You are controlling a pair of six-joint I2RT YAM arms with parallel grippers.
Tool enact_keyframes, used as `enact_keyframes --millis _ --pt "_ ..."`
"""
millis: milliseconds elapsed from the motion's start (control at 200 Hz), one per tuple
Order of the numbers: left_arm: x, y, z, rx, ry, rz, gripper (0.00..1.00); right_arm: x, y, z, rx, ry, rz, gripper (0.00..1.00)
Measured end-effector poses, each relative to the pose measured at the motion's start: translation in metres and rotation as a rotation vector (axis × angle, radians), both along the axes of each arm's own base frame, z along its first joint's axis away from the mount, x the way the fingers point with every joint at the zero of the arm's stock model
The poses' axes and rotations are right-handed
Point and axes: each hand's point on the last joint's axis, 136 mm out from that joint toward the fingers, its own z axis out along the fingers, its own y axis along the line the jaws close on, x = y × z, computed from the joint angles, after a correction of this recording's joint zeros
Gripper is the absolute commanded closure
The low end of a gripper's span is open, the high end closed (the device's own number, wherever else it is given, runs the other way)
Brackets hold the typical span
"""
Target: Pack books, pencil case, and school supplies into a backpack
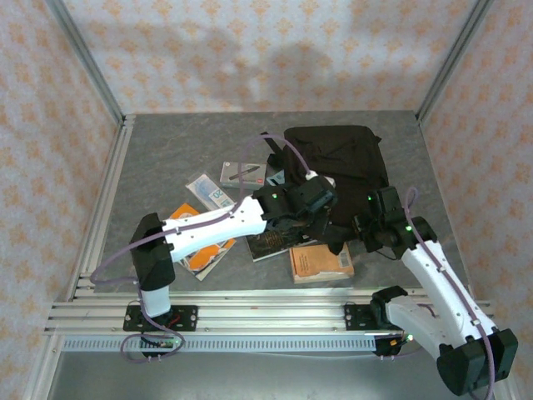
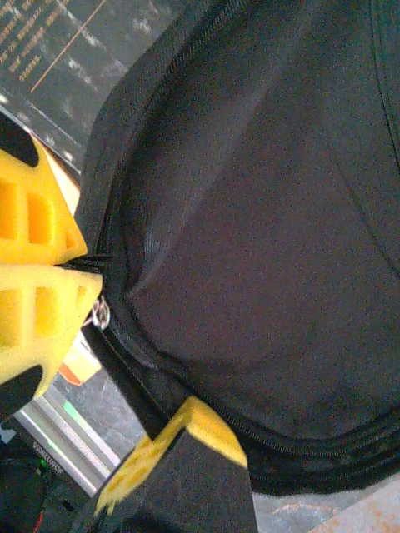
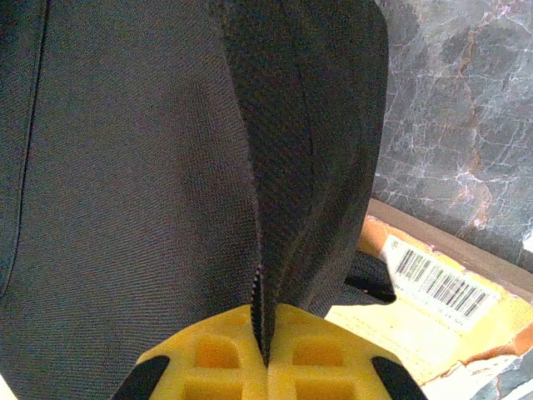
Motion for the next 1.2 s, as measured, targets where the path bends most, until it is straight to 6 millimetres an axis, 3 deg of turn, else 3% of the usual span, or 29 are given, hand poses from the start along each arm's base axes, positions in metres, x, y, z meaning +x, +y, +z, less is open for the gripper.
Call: enact_keyframes --millis 280,480,550,741,866,946,1081,1196 --pt "0.011 0.032 0.0 -0.024 0.013 0.046 1.0 0.004 -0.001 0.001 -0.033 -0.019 0.025 1.0" --pt "0.048 0.072 -0.001 0.006 0.003 0.17 1.0 0.001 -0.02 -0.008 -0.145 0.01 0.013 1.0" --pt "0.053 0.077 0.0 0.008 0.002 0.187 1.0 0.002 -0.02 -0.01 -0.158 0.018 0.025 1.0" --pt "0.043 0.061 0.008 -0.032 0.015 0.131 1.0 0.002 -0.019 -0.011 -0.174 0.019 0.07 1.0" --pt "0.035 0.045 0.019 -0.052 0.011 0.08 0.63 0.005 -0.014 -0.008 -0.167 -0.005 0.109 1.0" --pt "0.03 0.023 0.038 -0.076 -0.007 0.035 0.46 0.008 -0.01 -0.004 -0.156 -0.032 0.128 1.0" --pt "0.018 -0.021 0.057 -0.077 -0.062 -0.093 0.39 0.012 -0.007 0.003 -0.139 -0.073 0.136 1.0" --pt "0.01 -0.04 0.036 -0.013 -0.07 -0.172 0.38 0.012 -0.006 0.005 -0.128 -0.085 0.138 1.0"
